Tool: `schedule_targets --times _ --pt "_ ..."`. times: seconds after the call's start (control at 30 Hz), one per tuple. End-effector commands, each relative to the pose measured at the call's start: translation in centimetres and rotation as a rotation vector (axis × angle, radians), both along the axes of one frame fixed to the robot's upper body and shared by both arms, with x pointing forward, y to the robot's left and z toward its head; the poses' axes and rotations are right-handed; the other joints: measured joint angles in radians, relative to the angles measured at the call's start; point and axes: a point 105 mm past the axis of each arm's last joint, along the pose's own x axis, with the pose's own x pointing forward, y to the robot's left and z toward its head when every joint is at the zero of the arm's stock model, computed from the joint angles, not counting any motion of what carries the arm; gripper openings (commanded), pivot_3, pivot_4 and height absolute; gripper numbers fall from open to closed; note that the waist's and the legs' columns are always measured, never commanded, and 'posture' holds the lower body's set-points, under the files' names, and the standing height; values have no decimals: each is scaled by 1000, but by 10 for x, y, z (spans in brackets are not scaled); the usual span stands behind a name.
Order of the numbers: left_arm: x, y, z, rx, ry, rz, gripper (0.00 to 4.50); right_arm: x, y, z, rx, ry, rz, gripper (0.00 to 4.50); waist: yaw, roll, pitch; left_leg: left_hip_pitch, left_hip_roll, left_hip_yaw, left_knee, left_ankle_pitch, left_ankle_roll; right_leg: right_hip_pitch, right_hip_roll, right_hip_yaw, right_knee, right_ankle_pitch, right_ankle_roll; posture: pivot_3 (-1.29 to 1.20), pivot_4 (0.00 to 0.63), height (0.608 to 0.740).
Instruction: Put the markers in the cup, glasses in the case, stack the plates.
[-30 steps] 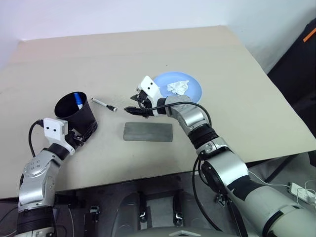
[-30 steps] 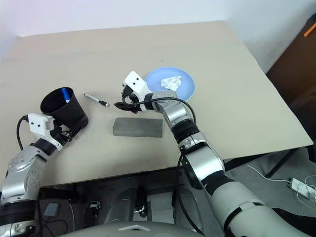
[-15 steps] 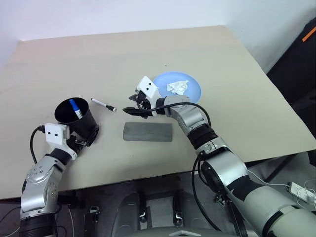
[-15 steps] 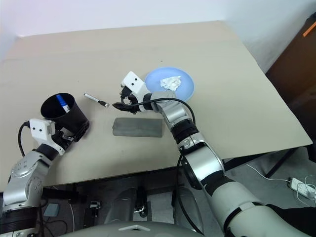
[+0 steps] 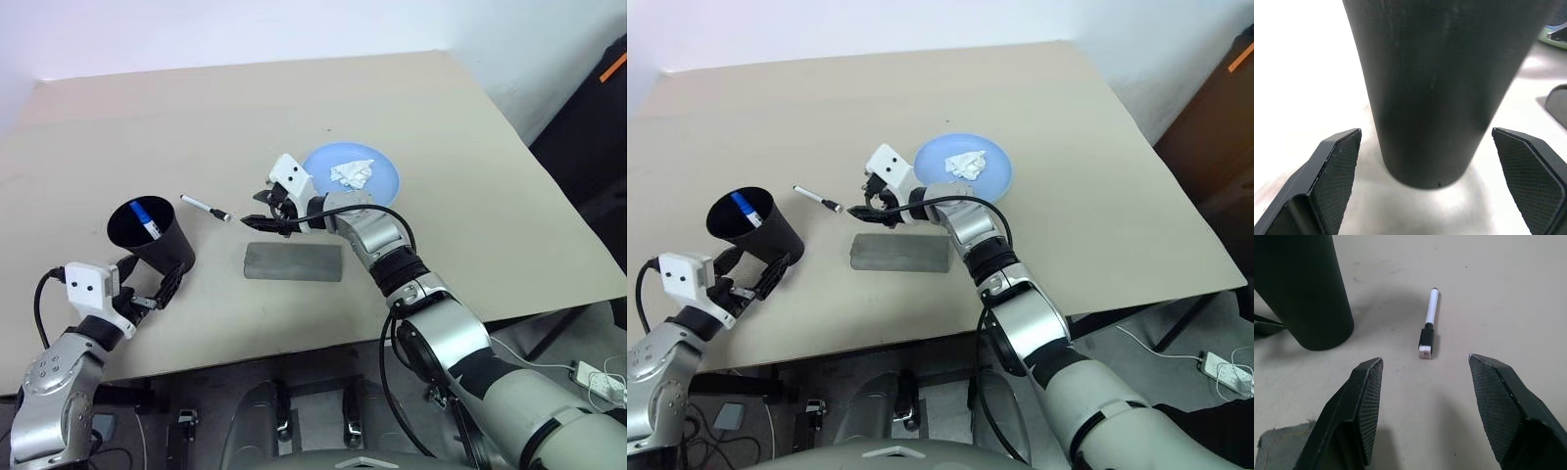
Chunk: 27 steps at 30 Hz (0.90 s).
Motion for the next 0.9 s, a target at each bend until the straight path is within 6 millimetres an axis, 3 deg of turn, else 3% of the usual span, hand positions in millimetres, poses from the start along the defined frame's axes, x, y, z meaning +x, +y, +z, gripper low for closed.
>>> schedule_targets --times 0.03,0.23,0.43,0.6,0.73,0.9 --pt "-14 2 24 44 -68 -31 4471 -3 7 23 42 -61 44 2950 0 0 0 0 0 0 0 0 0 0 0 0 0 0 0 0 150 719" --pt "-38 -3 35 59 -77 -89 4471 -3 -9 31 45 -80 75 2950 2 1 0 0 0 0 -1 0 0 -3 0 0 -3 0 -1 0 150 719" --pt "-51 -25 36 48 -84 -207 4471 -8 -49 54 123 -62 107 2950 6 1 0 -1 0 0 -3 -1 1 -4 -1 0 -5 1 -2 0 150 719" --pt "-45 -38 35 33 -98 -267 4471 -25 -100 70 157 -53 143 2950 22 1 1 -1 0 0 -6 -1 1 -4 -1 0 -8 1 -2 0 150 719" --pt "-35 -51 35 21 -108 -320 4471 -45 -136 60 94 -75 169 2950 31 1 0 -1 0 0 -9 -1 1 -3 -1 -1 -12 1 -2 0 150 719" --pt "-27 -58 30 19 -105 -348 4471 -52 -166 55 82 -45 114 2950 24 1 1 -1 0 0 -11 1 3 1 0 -1 -13 1 -1 0 150 719"
